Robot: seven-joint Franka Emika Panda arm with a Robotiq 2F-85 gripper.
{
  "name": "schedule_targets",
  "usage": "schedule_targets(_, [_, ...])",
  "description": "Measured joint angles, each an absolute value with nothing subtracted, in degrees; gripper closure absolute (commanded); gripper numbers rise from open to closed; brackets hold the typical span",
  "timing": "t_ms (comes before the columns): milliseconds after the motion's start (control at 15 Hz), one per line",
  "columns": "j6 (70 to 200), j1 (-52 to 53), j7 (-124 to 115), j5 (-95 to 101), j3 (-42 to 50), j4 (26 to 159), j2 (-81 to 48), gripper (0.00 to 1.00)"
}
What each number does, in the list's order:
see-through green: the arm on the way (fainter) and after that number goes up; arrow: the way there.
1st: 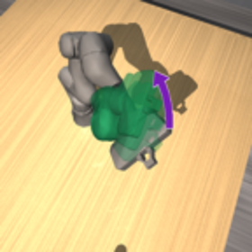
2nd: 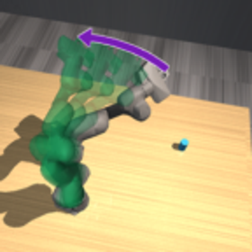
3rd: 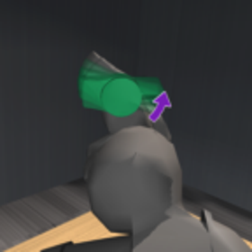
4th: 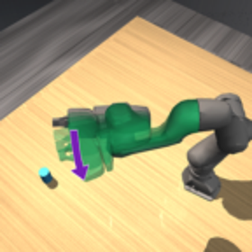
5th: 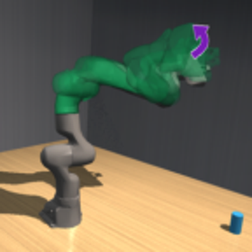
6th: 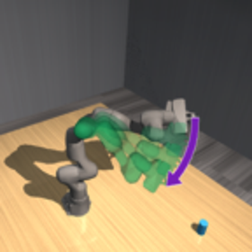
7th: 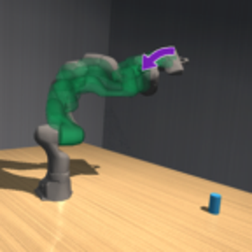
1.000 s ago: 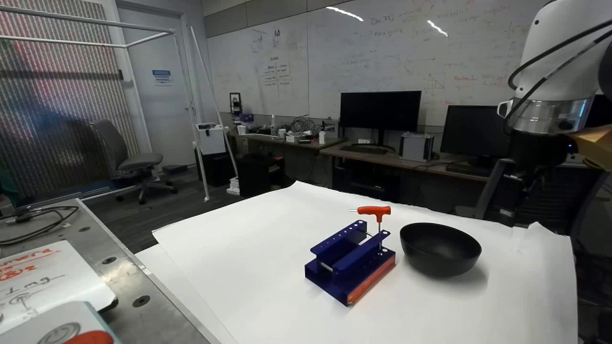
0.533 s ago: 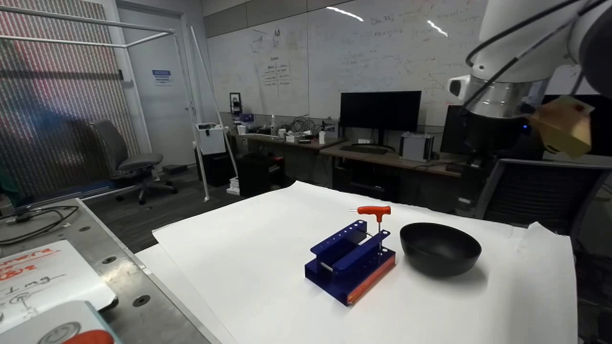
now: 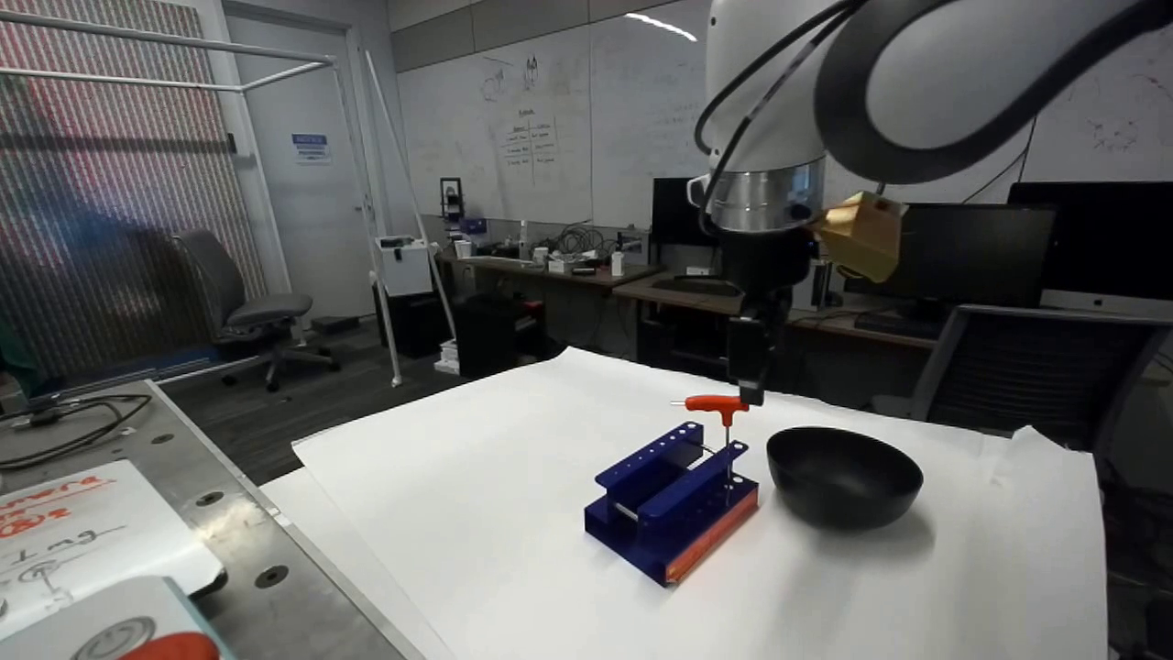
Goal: Put the metal object with the orange handle in the black bowl
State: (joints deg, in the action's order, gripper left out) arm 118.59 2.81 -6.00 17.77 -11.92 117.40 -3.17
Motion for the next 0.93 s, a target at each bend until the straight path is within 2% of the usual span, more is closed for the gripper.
schedule_targets(467, [113.9, 4.4, -1.9, 17.8, -7.9, 100.8, -19.5, 0.00])
schedule_targets(533, [113.0, 4.5, -0.9, 17.7, -7.6, 99.2, -21.0, 0.25])
schedule_targets(600, [112.1, 4.5, 0.1, 17.6, -7.3, 97.7, -22.3, 0.26])
schedule_targets(933, [108.3, 4.5, 4.6, 17.5, -6.6, 93.7, -25.6, 0.65])
